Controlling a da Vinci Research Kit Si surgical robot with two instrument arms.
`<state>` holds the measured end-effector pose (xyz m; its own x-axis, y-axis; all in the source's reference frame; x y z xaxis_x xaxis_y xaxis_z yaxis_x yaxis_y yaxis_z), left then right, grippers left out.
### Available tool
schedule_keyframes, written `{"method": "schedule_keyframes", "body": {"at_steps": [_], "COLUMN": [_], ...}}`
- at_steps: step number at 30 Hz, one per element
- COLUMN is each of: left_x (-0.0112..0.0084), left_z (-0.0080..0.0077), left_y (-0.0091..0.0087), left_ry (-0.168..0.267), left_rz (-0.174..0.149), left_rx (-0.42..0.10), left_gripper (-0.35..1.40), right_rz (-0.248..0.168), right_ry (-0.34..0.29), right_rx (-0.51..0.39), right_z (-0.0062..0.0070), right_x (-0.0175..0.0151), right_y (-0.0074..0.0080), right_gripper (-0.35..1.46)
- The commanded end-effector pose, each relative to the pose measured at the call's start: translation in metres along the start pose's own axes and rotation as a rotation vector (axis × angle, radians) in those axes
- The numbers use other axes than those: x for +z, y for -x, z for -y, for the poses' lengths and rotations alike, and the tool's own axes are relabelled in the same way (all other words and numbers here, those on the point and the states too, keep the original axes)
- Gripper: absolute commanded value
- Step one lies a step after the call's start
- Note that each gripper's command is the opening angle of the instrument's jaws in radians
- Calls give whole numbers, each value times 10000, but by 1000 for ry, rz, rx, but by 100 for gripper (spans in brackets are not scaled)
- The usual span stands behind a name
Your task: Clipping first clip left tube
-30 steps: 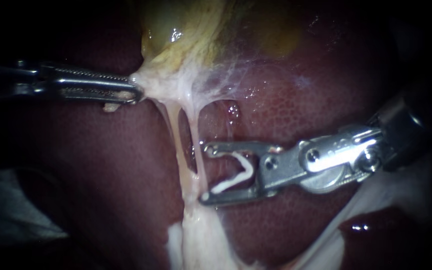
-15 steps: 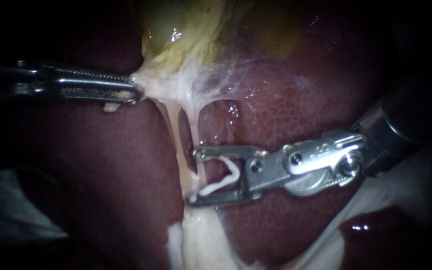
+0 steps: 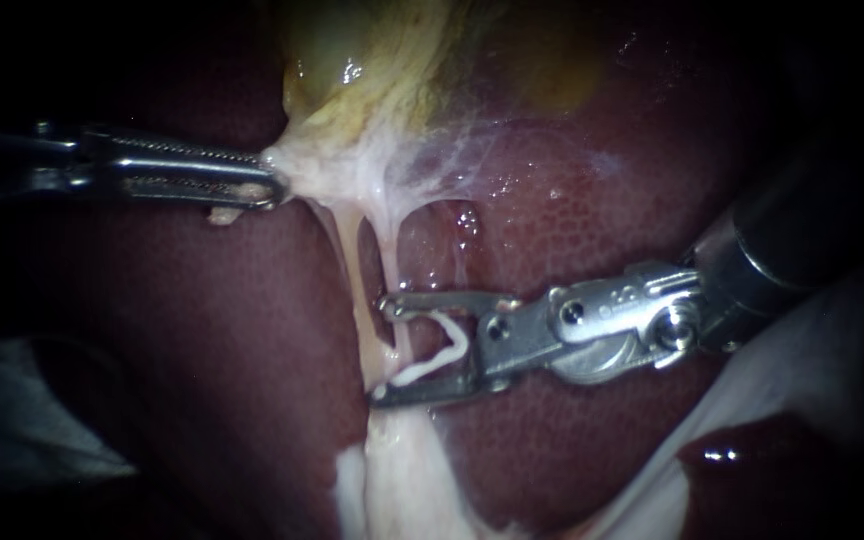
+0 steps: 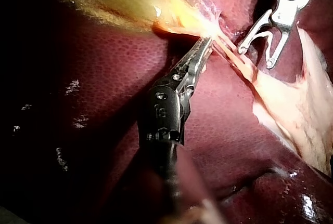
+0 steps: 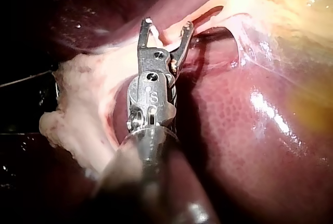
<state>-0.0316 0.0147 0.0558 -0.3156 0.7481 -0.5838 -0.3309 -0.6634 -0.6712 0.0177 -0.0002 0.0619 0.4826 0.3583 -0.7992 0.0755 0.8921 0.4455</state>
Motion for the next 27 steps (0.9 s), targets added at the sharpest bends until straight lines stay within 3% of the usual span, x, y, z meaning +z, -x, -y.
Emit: {"method": "schedule_keyframes", "body": {"at_steps": [1, 16, 27], "left_x": [-1, 0, 0], "left_z": [-1, -1, -1], "left_y": [-1, 0, 0], "left_ry": [0, -1, -1], "left_rz": [0, 0, 0], "left_rx": [0, 0, 0], "left_gripper": [-35, -35, -35], "right_rz": [2, -6, -18], "right_ry": [-1, -41, -89], "right_rx": [-2, 5, 8], "right_z": [-1, -14, -16], "right_x": [0, 8, 14], "right_y": [1, 18, 18], "right_gripper": [50, 49, 48]}}
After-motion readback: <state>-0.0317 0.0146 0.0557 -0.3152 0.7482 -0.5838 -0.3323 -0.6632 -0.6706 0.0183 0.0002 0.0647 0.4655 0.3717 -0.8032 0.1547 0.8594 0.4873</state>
